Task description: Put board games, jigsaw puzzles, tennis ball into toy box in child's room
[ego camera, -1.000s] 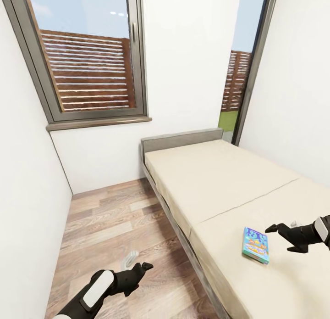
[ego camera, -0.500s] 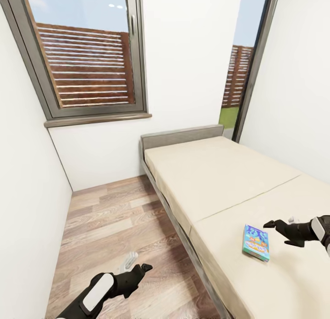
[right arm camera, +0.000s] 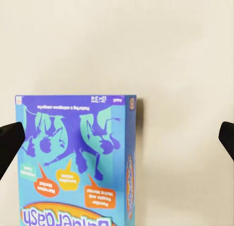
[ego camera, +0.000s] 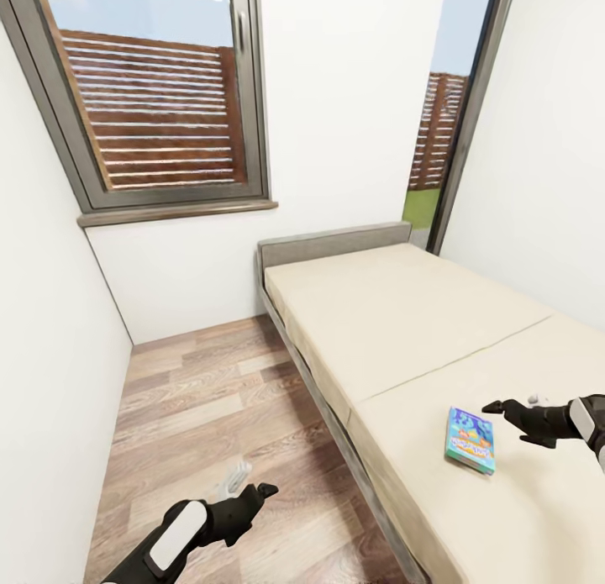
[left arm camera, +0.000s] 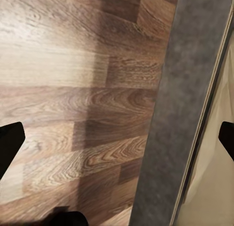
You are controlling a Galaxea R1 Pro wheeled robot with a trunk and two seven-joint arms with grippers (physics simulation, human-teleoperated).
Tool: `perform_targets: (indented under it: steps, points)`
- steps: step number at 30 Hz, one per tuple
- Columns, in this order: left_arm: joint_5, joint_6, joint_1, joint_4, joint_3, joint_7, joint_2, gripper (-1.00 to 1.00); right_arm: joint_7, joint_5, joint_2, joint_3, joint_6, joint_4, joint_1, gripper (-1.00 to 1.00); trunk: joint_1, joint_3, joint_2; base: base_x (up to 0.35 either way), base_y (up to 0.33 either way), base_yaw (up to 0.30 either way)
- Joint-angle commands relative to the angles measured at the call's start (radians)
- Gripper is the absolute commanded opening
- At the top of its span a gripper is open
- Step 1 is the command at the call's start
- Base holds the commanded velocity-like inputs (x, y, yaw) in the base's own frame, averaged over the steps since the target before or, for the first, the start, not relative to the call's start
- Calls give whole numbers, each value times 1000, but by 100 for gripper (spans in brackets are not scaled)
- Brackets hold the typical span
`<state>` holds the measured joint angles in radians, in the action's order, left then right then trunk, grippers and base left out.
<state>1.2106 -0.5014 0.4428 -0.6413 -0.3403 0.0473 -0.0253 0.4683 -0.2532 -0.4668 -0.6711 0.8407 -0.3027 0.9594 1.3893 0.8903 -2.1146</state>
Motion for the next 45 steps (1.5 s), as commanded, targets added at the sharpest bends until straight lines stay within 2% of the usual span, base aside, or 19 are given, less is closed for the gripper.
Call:
perform_targets:
  steps: [1, 13, 29, 41, 45]
  points:
    - [9, 0, 1, -1, -5, 5, -1, 100, 10, -11, 0, -7, 4, -1, 1, 100, 0, 3, 0, 0, 0, 0]
    - [9, 0, 1, -1, -5, 6, -2, 100, 34, -13, 1, -7, 5, 1, -3, 100, 0, 22, 0, 0, 0, 0]
    - [9, 0, 1, -1, -5, 6, -2, 100, 37, -13, 17, -7, 8, 47, -8, 100, 0, 47, 0, 0, 0, 0]
    - [8, 0, 1, -1, -5, 6, -2, 100, 38, -11, 17, -7, 5, 38, -8, 100, 0, 50, 0, 0, 0, 83]
    - [8, 0, 1, -1, -5, 6, -2, 100, 105, -14, 17, -1, 10, 39, -9, 100, 0, 50, 0, 0, 0, 77]
